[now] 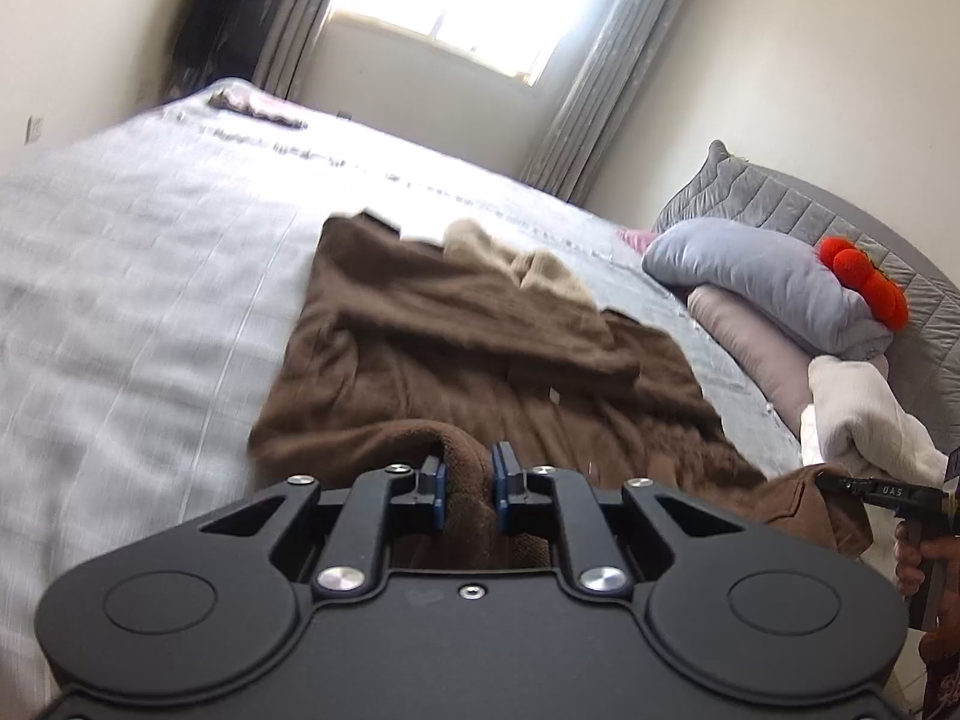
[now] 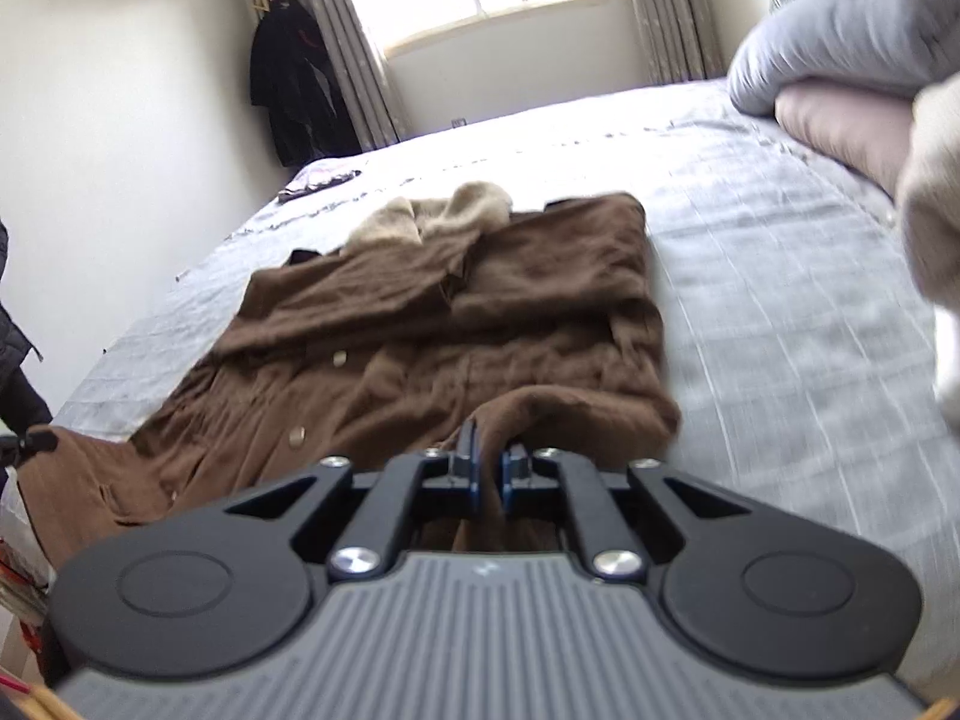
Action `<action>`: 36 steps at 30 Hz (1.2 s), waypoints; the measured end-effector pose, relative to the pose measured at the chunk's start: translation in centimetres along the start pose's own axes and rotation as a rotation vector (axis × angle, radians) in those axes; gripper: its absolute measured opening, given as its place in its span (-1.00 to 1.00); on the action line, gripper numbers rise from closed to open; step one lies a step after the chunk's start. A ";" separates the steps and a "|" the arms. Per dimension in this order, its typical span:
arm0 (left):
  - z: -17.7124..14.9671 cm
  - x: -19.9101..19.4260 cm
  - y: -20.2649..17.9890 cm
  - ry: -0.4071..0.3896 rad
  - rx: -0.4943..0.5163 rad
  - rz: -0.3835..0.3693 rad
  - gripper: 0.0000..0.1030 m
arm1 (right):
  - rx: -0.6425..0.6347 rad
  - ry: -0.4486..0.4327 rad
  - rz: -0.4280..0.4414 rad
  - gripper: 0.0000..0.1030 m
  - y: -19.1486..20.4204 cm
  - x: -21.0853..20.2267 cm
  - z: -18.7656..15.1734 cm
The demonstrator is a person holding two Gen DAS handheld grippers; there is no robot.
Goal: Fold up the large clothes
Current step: 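Grasp the coat hem with both grippers, then lift the hem with both grippers and fold it toward the fur collar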
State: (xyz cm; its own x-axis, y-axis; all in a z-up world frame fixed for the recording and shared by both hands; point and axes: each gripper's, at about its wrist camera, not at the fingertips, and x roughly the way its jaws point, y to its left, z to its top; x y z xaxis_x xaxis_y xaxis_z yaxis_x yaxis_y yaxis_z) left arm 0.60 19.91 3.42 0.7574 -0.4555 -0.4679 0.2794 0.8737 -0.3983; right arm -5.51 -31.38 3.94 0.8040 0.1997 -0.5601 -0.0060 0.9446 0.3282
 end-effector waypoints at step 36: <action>12.8 23.4 9.9 0.002 0.089 0.358 0.73 | 0.490 0.158 0.066 -0.42 -14.2 18.8 15.1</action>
State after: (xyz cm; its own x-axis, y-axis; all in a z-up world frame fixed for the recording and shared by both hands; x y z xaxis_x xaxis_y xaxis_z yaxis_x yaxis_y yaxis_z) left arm 28.65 20.14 -1.36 0.8154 -0.1182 -0.5667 0.0470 0.9892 -0.1387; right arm 18.67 -45.02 0.27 0.7115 0.3271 -0.6219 0.2565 0.7031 0.6632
